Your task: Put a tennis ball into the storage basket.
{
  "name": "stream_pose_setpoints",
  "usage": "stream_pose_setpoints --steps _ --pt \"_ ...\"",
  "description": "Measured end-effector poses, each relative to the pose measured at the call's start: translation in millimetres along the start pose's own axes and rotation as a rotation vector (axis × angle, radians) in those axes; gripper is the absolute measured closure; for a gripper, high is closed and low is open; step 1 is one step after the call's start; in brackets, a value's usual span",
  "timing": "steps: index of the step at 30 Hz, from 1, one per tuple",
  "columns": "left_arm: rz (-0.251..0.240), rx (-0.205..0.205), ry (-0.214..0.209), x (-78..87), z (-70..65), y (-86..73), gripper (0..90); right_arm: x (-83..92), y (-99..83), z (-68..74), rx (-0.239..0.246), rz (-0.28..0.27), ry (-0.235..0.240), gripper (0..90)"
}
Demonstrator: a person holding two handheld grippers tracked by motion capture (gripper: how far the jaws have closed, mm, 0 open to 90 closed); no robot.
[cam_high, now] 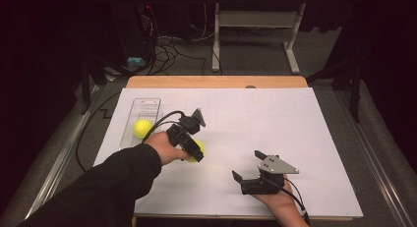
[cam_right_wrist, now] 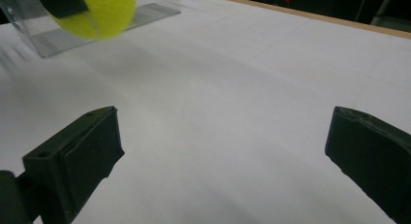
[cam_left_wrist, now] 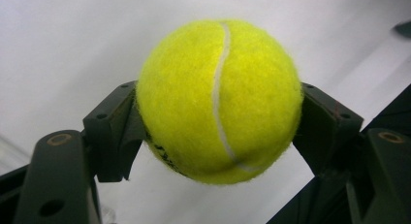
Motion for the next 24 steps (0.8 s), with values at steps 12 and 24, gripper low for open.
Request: stream_pose_setpoints --steps 12,24 --pt "0.016 0.071 0.028 9.0 42.2 -25.1 26.8 49.7 -19.5 -34.6 -0.032 0.001 -0.105 0.0" --pt "0.015 0.141 0.053 21.5 79.5 -53.6 26.9 71.1 -20.3 -45.4 -0.037 -0.017 -0.153 0.0"
Point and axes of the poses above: each handheld gripper's, and its own axes: x roughly backward along the jaws, y roughly out of its top, z roughly to its left, the point moved 8 cm from there along -x, roughly forward along the jaws, and after that the axes turned 15 degrees about y, right-handed, at the moved point
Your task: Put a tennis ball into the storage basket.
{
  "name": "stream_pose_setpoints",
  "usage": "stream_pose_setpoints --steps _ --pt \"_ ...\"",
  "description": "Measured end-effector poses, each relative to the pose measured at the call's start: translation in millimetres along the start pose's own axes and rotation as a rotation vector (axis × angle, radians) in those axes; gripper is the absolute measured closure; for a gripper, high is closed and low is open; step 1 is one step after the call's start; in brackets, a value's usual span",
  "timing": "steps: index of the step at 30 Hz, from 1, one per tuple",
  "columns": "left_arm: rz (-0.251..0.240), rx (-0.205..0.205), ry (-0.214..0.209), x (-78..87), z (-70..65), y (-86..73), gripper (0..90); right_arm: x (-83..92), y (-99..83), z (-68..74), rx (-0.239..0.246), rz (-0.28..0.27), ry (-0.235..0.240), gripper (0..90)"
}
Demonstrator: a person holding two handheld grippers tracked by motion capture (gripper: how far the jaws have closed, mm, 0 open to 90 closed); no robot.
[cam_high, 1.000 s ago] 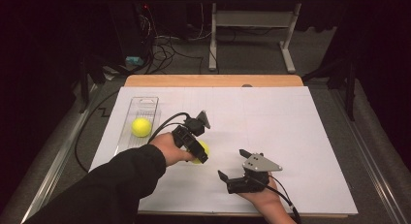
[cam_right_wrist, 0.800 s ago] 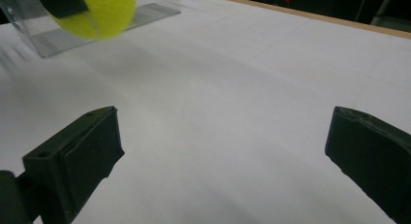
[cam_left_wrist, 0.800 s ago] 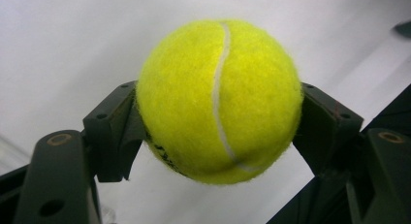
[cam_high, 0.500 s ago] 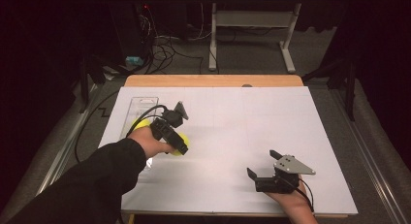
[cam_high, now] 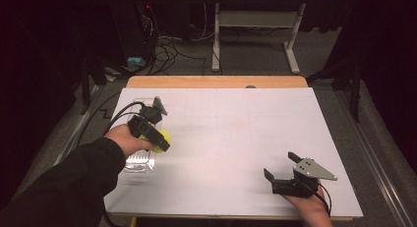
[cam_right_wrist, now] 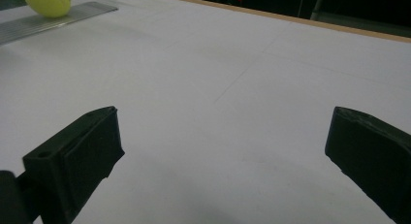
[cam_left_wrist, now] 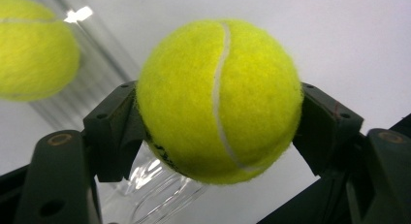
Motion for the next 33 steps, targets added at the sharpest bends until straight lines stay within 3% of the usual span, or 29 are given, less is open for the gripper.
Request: stream_pose_setpoints --steps 9,17,33 --pt "0.017 0.072 0.027 -4.0 33.1 -15.5 26.9 10.9 -0.6 -7.5 -0.007 -0.011 -0.022 0.0" --pt "0.043 0.112 0.055 -10.8 53.0 -27.7 26.9 14.6 -0.4 -8.6 -0.006 -0.016 -0.026 0.0" --pt "0.106 0.105 0.071 -41.3 52.2 -38.0 26.7 12.2 -1.5 -5.3 -0.007 -0.012 -0.019 0.0"
Point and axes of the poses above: each handheld gripper's, and its own axes: x roughly backward along the jaws, y roughly out of its top, z roughly to its left, the point moved 8 cm from there along -x, roughly forward along the jaws, and after that the axes turned 15 degrees about y, right-handed, at the moved point
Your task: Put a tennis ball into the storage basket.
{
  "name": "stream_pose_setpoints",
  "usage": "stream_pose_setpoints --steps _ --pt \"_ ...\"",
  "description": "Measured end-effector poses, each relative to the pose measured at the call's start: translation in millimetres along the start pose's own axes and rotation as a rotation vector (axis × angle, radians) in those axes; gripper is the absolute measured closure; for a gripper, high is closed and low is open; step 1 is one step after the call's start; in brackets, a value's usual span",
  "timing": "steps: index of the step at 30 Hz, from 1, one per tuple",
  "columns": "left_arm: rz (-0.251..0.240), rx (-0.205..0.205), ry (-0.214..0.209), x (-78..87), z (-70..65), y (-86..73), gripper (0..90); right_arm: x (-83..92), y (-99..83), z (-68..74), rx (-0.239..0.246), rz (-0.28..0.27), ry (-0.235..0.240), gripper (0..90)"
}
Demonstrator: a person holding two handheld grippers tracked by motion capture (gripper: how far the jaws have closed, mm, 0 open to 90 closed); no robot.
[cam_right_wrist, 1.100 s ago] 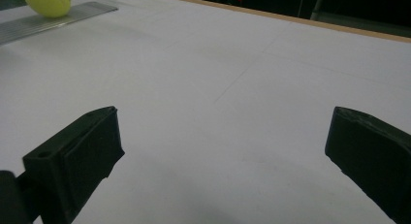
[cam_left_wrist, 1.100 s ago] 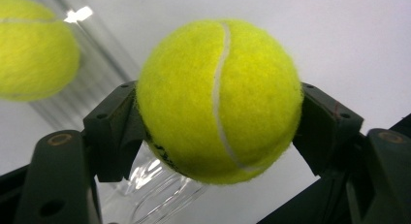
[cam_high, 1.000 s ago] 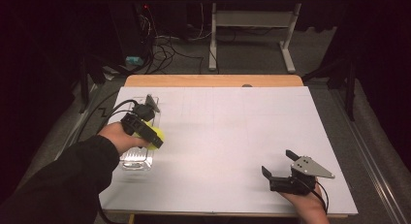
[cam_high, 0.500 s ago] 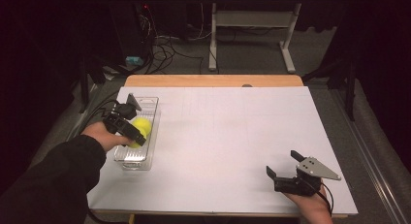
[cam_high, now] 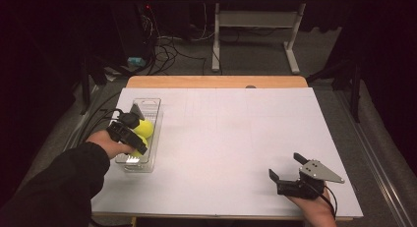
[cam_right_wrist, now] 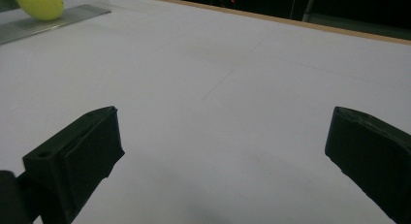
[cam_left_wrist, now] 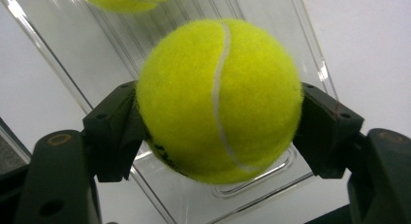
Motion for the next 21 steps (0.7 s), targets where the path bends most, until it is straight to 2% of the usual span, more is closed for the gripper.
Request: stream_pose_setpoints --steps 10,15,21 --pt "-0.008 0.005 0.006 0.0 -1.1 1.7 25.9 -1.4 -0.5 2.1 0.004 0.006 0.004 0.0" --pt "-0.056 0.000 0.001 14.9 -0.6 6.0 5.5 -0.5 0.4 1.4 0.007 0.002 0.001 0.0" --pt "-0.094 -0.060 -0.015 26.6 -16.5 10.6 0.5 -0.1 0.9 1.1 0.008 0.000 0.000 0.0"
Point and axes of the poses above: each handheld gripper's, and its own axes: x roughly backward along the jaws, y roughly out of its top, z roughly to its left, the point moved 8 cm from there along -x, roughly forward along the jaws, and after that the axes turned 15 degrees about y, right-handed, at the moved point
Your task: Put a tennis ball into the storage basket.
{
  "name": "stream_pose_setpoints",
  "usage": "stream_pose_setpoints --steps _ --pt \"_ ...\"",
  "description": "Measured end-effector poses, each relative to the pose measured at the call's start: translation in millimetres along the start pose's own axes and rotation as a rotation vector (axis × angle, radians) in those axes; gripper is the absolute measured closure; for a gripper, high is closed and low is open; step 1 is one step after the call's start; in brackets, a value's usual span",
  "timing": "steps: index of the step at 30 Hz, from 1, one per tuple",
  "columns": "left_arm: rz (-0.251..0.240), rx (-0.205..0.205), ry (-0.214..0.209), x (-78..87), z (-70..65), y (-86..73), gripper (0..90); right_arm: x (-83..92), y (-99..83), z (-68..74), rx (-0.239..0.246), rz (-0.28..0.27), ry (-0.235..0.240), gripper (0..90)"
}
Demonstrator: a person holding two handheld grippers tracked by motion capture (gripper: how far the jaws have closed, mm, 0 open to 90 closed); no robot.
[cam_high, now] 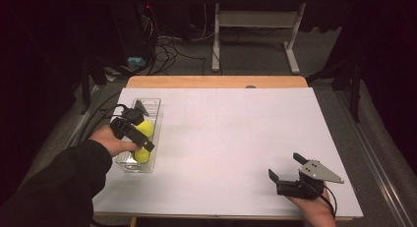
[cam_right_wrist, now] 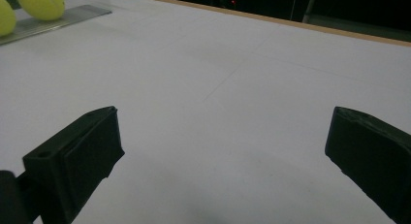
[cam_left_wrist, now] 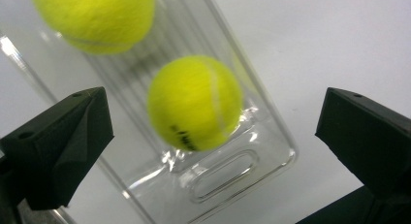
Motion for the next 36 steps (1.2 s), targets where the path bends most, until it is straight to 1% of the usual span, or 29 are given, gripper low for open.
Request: stream_pose_setpoints --steps 1,2,4,8,9,12,15,19,22,23,25,28,29,31,34,36 --pt "-0.007 -0.005 -0.002 -0.1 -3.0 1.1 0.5 0.1 0.1 0.1 -0.001 0.000 0.000 0.0" --pt "-0.008 -0.025 -0.005 -0.1 -9.6 2.7 0.6 0.2 0.2 0.1 0.000 0.000 -0.001 0.0" --pt "-0.008 -0.045 -0.006 -0.7 -18.4 4.8 0.5 0.4 0.0 0.2 -0.006 -0.001 -0.001 0.0" --pt "-0.021 -0.085 -0.015 -0.6 -37.3 11.8 0.5 0.2 -0.3 -0.3 -0.002 0.000 -0.001 0.0" --pt "-0.030 -0.097 -0.024 0.1 -44.2 14.8 0.5 0.3 -0.3 0.0 -0.005 -0.001 -0.001 0.0" --pt "-0.053 -0.131 -0.031 1.0 -61.2 22.3 0.5 0.4 -0.2 0.4 -0.006 -0.001 0.000 0.0" --pt "-0.058 -0.169 -0.033 -1.2 -78.0 28.4 0.5 0.5 0.0 0.5 -0.005 -0.001 0.000 0.0" --pt "-0.073 -0.209 -0.042 -8.7 -98.0 35.2 0.4 1.3 0.4 -0.4 -0.006 -0.006 0.001 0.0" --pt "-0.087 -0.227 -0.043 -19.4 -114.0 37.4 0.5 1.7 0.8 -0.3 -0.004 -0.010 0.002 0.0" --pt "-0.093 -0.234 -0.038 -23.8 -118.3 37.7 0.5 1.9 1.0 -0.3 -0.002 -0.010 0.001 0.0" --pt "-0.099 -0.247 -0.003 -33.5 -124.3 37.3 0.5 2.0 1.0 0.2 -0.003 -0.009 0.002 0.0" --pt "-0.120 -0.236 -0.018 -44.7 -133.5 35.7 0.5 2.0 1.2 1.0 -0.003 -0.010 0.003 0.0" --pt "-0.136 -0.229 -0.024 -46.4 -135.7 35.7 0.5 1.9 1.2 1.5 -0.003 -0.010 0.005 0.0" --pt "-0.182 -0.204 -0.036 -50.4 -139.9 35.7 0.4 1.5 1.1 2.1 -0.003 -0.009 0.008 0.0" --pt "-0.267 -0.158 -0.070 -55.2 -143.3 35.9 0.5 1.0 0.9 2.5 -0.004 -0.009 0.010 0.0" --pt "-0.331 -0.126 -0.080 -58.2 -144.7 35.8 0.5 0.7 0.8 2.9 -0.004 -0.009 0.011 0.0"
Point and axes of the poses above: each handheld gripper's, and its own axes: x roughly backward along the jaws, y roughly out of its top, z roughly to its left, the point moved 8 cm from there along -x, roughly forward along the jaws, and after that the axes turned 15 degrees about y, right-handed, at the moved point
